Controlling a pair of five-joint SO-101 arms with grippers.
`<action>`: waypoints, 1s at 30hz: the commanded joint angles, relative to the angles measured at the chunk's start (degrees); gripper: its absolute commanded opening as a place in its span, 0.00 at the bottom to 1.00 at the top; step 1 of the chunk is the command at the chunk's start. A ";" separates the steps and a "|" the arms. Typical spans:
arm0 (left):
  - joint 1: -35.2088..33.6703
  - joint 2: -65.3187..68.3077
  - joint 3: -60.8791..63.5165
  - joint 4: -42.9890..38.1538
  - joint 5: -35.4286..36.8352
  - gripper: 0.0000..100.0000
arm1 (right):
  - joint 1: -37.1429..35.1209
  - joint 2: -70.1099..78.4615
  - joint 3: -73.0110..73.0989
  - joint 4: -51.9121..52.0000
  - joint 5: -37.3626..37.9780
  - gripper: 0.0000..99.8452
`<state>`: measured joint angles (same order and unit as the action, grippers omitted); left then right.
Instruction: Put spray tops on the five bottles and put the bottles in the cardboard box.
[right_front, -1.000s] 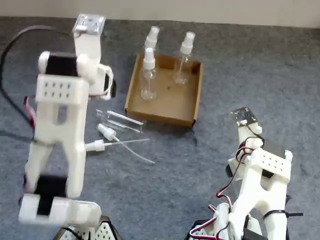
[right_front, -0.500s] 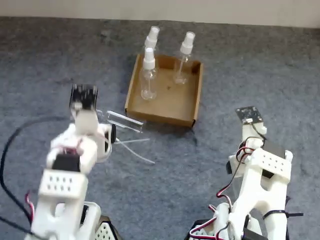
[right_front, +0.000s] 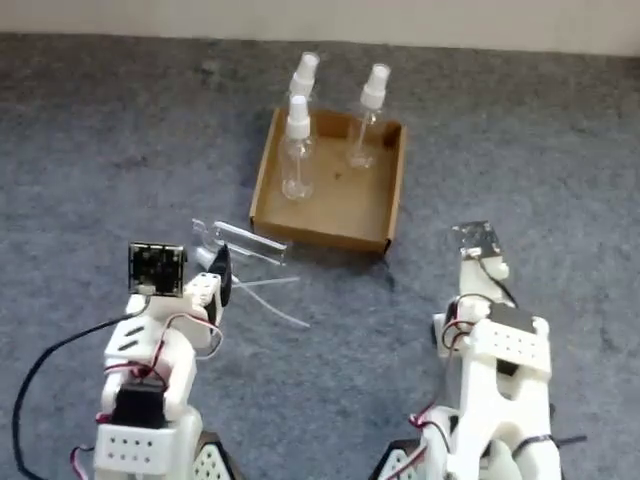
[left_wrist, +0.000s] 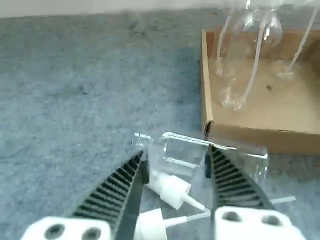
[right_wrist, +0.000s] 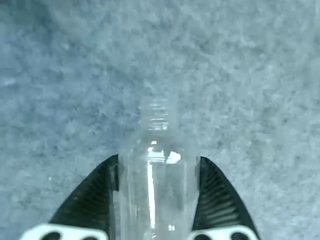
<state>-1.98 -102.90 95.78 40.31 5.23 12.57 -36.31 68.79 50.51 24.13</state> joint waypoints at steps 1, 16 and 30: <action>-0.57 0.84 1.36 -1.14 0.44 0.17 | -1.19 0.13 1.89 -2.51 -2.20 0.00; -0.48 0.75 1.27 37.71 0.44 0.17 | -1.27 0.75 2.07 -2.51 -2.37 0.00; -0.40 -0.75 1.27 35.60 0.62 0.17 | -1.54 0.22 4.00 -2.51 -2.02 0.00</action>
<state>-1.98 -102.99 96.04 75.47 5.41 11.96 -36.40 70.64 48.75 22.29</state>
